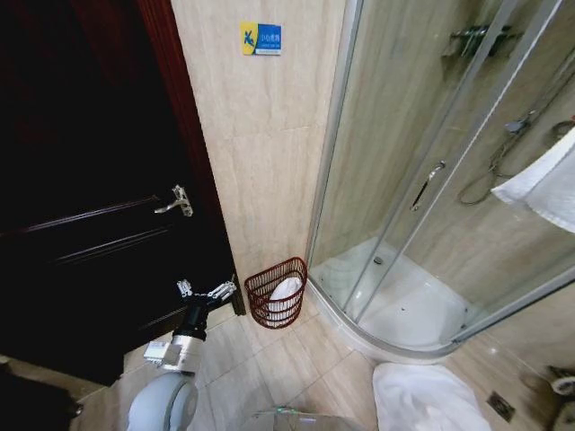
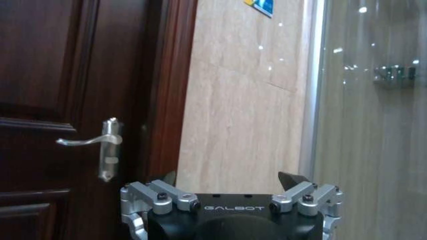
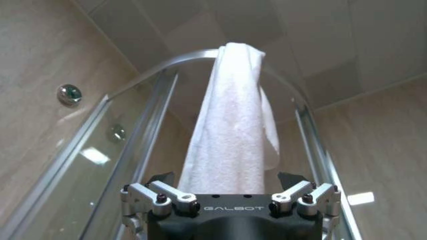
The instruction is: Discard the used towel into the hamper.
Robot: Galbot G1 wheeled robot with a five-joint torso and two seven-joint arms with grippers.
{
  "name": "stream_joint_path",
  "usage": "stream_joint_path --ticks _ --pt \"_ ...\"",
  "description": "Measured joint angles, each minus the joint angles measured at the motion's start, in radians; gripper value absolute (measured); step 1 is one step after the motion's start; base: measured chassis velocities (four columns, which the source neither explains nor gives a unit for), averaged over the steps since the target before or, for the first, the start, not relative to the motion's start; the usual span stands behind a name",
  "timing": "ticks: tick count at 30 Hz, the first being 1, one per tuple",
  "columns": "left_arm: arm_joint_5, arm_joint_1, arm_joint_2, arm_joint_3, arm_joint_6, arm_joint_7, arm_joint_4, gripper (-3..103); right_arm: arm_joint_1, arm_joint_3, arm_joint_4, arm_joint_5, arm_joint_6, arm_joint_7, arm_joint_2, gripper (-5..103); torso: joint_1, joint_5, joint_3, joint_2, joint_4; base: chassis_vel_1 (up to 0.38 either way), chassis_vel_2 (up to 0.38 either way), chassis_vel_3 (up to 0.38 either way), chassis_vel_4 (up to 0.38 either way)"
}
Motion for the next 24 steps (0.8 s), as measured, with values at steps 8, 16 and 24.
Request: stream_joint_path --ticks 8,16,24 --pt "0.0 0.0 0.0 0.0 0.0 0.0 0.0 100 0.005 -0.007 -0.007 -0.01 0.012 0.016 0.001 100 0.0 -0.0001 0.0 0.0 0.0002 -0.015 -0.023 -0.02 -0.01" --pt "0.0 0.0 0.0 0.0 0.0 0.0 0.0 100 0.002 -0.006 -0.008 -0.011 0.013 0.016 0.003 100 0.0 -0.0001 0.0 0.0 0.0002 0.0 0.0 0.0 0.0" --pt "0.0 0.0 0.0 0.0 0.0 0.0 0.0 100 -0.003 0.001 -0.006 -0.005 0.006 -0.006 0.007 100 0.0 -0.0002 0.0 0.0 0.0 -0.004 -0.007 -0.006 -0.005"
